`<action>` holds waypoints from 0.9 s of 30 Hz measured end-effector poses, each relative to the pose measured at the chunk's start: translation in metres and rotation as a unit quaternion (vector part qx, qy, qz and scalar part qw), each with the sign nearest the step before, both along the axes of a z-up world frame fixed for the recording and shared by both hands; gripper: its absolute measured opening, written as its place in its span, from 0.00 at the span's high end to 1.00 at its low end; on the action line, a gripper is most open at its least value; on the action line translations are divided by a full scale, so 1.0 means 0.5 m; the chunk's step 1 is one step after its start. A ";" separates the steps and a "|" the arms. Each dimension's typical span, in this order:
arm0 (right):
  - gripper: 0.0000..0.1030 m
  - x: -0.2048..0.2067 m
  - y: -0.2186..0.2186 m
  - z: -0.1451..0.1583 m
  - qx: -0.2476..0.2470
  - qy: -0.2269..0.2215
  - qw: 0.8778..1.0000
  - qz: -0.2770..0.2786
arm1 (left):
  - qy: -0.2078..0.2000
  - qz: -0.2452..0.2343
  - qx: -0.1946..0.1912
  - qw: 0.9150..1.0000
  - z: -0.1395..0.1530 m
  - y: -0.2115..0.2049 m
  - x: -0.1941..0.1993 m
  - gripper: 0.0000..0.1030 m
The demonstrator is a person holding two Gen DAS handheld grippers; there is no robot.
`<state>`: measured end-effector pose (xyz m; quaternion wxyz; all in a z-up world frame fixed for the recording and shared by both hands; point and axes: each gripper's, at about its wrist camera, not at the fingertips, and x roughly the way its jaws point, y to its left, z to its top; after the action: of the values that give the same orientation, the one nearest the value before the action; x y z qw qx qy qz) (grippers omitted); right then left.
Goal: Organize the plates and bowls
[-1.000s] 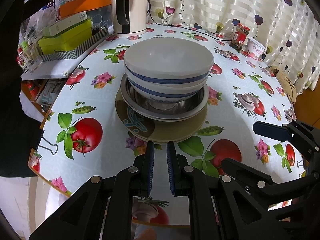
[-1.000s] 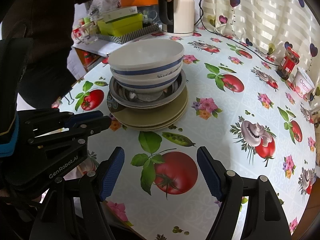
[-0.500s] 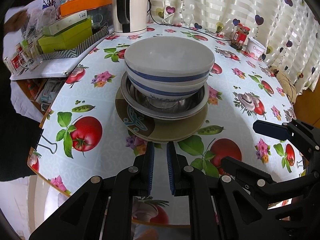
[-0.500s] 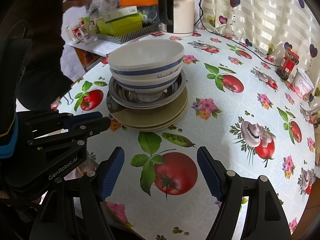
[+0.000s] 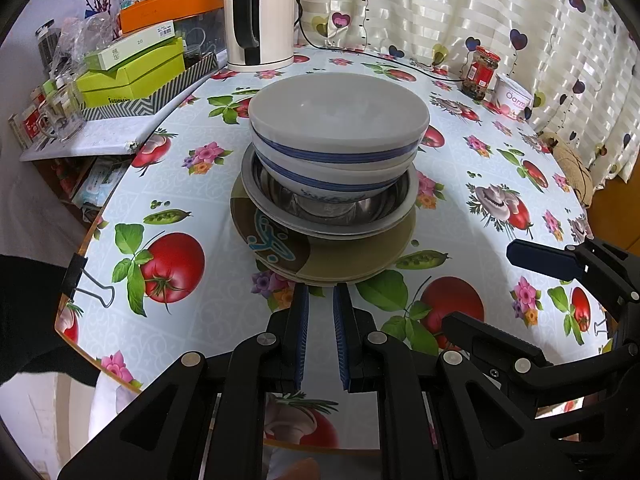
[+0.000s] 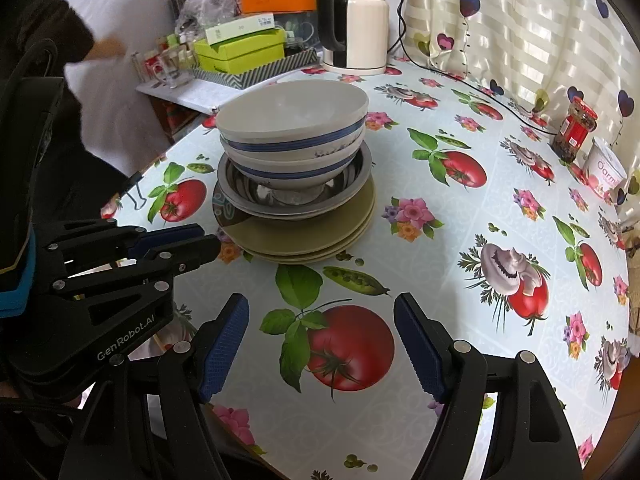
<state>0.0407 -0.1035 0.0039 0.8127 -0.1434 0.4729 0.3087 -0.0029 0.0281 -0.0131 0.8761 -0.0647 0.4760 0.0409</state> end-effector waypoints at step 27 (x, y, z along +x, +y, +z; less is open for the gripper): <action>0.26 -0.002 -0.002 -0.002 0.000 -0.001 1.000 0.000 | 0.000 0.000 0.004 1.000 -0.001 -0.001 0.000 0.87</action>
<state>0.0397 -0.1046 0.0030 0.8131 -0.1440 0.4721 0.3088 -0.0027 0.0277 -0.0134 0.8765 -0.0611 0.4755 0.0431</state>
